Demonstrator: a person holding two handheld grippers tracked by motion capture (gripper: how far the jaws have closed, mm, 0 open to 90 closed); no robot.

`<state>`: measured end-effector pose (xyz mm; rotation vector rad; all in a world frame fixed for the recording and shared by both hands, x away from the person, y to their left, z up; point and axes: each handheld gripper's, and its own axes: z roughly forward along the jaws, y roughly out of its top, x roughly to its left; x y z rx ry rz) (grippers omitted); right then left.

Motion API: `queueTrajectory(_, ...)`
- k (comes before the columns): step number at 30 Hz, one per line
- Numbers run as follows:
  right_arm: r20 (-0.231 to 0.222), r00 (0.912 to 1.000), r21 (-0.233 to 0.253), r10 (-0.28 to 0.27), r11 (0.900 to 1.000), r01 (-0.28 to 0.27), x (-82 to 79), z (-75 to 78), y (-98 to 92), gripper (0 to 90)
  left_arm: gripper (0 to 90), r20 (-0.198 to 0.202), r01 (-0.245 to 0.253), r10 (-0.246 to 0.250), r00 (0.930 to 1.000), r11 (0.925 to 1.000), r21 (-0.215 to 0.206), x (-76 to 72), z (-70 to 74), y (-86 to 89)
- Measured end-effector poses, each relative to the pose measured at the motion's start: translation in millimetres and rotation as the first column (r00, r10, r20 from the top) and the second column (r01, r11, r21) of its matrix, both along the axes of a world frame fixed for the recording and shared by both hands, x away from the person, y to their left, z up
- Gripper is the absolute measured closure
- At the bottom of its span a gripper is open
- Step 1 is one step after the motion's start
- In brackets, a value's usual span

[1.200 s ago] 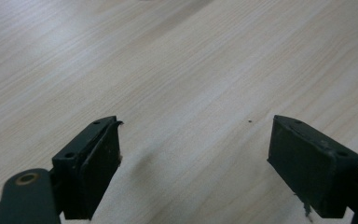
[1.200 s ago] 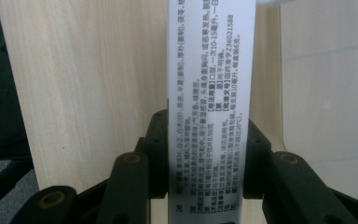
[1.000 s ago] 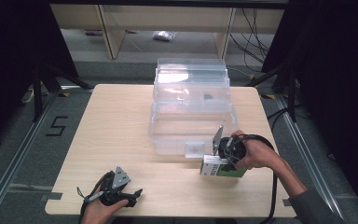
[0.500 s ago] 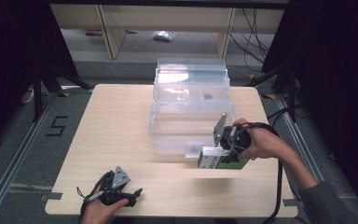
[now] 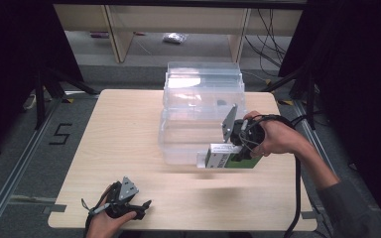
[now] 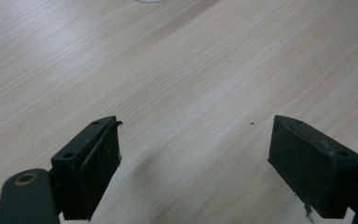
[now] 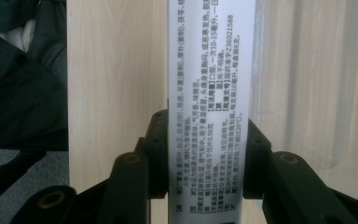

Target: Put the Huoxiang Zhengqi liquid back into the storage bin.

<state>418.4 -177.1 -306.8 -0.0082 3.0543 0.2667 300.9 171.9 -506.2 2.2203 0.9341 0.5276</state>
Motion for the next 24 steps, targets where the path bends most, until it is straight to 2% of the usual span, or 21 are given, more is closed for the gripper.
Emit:
queueTrajectory(2,0.001,1.0000,-0.001,-0.003,1.000,0.003,1.4,3.4,2.8,64.0,15.8,-0.002,0.000,0.000,1.0000,1.0000,0.009,-0.2,0.7,0.3)
queueTrajectory(4,0.001,1.0000,-0.002,0.007,1.000,-0.007,2.5,6.4,5.3,64.0,15.8,-0.001,-0.005,0.005,1.0000,1.0000,-0.004,-0.6,0.1,-0.1)
queueTrajectory(5,0.006,0.9989,0.004,0.046,0.999,-0.046,6.0,9.0,7.6,64.0,15.8,0.002,0.009,-0.009,1.0000,0.9999,0.009,-0.3,0.5,1.1)
queueTrajectory(7,0.006,0.9991,0.008,0.042,0.999,-0.042,6.8,10.6,8.2,64.0,15.8,0.003,0.000,0.000,1.0000,1.0000,0.000,-1.1,0.2,0.6)
queueTrajectory(8,0.000,0.9999,0.000,0.013,1.000,-0.013,6.3,14.4,8.8,64.0,15.8,0.003,0.003,-0.003,1.0000,1.0000,0.005,-1.0,0.3,1.1)
queueTrajectory(9,0.007,0.9995,0.002,0.032,0.999,-0.032,8.8,15.0,9.0,64.0,15.8,0.002,0.001,-0.001,1.0000,1.0000,0.005,-1.0,0.0,1.3)
queueTrajectory(11,0.005,0.9998,-0.009,0.022,1.000,-0.022,8.9,16.9,9.6,64.0,15.8,0.006,-0.001,0.001,1.0000,1.0000,0.004,-1.0,-0.3,1.3)
queueTrajectory(12,0.007,0.9990,-0.005,0.045,0.999,-0.045,11.6,17.7,10.4,64.0,15.8,0.012,-0.001,0.001,0.9999,1.0000,0.007,-0.6,-0.4,1.3)
queueTrajectory(15,0.001,0.9997,-0.008,0.023,1.000,-0.023,15.0,23.0,11.1,64.0,15.8,0.015,0.000,0.000,0.9999,1.0000,-0.002,-0.5,-0.8,1.5)
queueTrajectory(17,0.004,0.9991,0.001,0.042,0.999,-0.042,17.8,23.7,11.7,64.1,15.8,0.003,-0.003,0.003,1.0000,1.0000,-0.003,-1.5,-0.9,1.6)
queueTrajectory(24,0.002,1.0000,-0.011,-0.006,1.000,0.007,31.7,29.4,13.1,64.0,15.8,0.004,-0.003,0.003,1.0000,1.0000,0.007,-1.6,-0.5,2.3)
